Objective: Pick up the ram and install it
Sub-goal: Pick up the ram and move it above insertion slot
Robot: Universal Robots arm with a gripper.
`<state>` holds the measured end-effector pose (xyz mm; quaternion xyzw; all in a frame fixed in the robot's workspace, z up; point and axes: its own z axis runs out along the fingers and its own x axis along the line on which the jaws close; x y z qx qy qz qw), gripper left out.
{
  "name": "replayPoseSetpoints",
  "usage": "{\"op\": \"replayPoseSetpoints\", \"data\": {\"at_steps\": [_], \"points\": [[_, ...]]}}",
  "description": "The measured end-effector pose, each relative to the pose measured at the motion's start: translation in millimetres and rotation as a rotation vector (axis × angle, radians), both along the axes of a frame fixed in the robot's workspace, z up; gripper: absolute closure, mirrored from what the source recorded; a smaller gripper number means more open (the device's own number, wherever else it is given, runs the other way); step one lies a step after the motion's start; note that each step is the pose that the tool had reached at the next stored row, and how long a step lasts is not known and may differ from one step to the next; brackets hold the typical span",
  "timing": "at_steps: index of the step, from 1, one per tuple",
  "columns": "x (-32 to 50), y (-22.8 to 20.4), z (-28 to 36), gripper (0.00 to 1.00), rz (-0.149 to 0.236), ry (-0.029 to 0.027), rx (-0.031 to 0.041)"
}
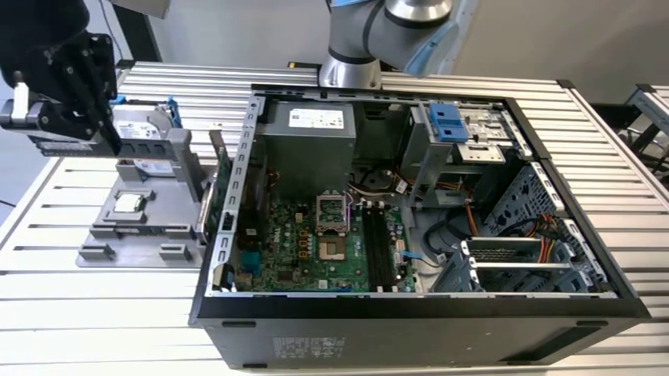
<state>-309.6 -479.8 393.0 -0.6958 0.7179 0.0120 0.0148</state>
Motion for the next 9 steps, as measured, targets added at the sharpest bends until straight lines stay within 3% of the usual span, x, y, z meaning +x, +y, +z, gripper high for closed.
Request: {"op": "replayPoseSetpoints", "data": {"at_steps": [9], "points": [[41.0, 0.1, 0.0, 1.0, 0.0, 0.0023, 0.0001]]}}
